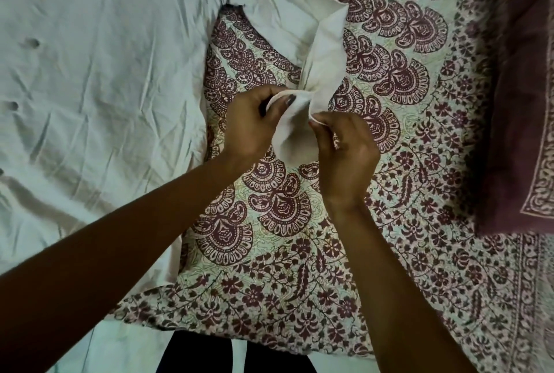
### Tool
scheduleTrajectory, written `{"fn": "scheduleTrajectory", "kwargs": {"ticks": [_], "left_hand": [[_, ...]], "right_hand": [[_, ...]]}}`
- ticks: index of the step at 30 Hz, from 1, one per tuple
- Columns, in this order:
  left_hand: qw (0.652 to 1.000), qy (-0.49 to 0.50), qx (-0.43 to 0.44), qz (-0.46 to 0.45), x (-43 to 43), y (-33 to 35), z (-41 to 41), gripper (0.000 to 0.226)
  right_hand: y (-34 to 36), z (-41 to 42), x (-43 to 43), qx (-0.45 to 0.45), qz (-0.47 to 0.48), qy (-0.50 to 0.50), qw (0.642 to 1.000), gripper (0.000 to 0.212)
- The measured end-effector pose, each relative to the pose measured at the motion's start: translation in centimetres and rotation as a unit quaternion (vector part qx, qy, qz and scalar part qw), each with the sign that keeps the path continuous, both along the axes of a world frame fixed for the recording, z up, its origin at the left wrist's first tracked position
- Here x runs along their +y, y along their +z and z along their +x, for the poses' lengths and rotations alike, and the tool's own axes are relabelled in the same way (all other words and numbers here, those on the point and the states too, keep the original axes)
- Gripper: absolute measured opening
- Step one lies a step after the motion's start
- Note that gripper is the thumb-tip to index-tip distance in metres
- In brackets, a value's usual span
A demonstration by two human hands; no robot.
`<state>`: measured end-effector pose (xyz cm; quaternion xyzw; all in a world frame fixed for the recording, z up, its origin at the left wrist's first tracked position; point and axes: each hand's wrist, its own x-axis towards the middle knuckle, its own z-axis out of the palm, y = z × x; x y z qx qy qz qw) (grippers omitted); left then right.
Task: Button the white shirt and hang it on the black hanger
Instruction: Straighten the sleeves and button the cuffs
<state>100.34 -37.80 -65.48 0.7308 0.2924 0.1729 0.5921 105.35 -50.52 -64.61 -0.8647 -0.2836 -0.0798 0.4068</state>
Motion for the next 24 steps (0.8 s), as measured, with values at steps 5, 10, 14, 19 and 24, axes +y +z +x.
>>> {"fn": "scheduleTrajectory", "kwargs": {"ticks": [5,10,14,19,24], "left_hand": [[0.988,-0.025,-0.003,-0.149,0.4,2.1,1.3,0.018],[0.981,-0.03,0.0,-0.191,1.2,3.1,1.4,0.015],[0.982,-0.061,0.026,-0.179,1.3,3.7,1.5,0.009],[0.995,-0.087,0.048,0.001,1.6,4.2,1.9,0.024],[0.993,-0.1,0.029,0.057,1.8,4.8,2.1,0.011]], "right_hand": [[1.3,1.0,0.7,-0.018,-0.016,0.058,0.998,0.016],[1.5,1.8,0.7,-0.033,-0.048,0.099,0.993,0.018],[2.1,1.8,1.1,-0.046,-0.035,0.1,0.993,0.021],[2.4,2.0,1.3,-0.016,0.005,0.088,0.996,0.014],[3.4,2.4,1.6,0.002,0.037,0.101,0.994,0.009]]}}
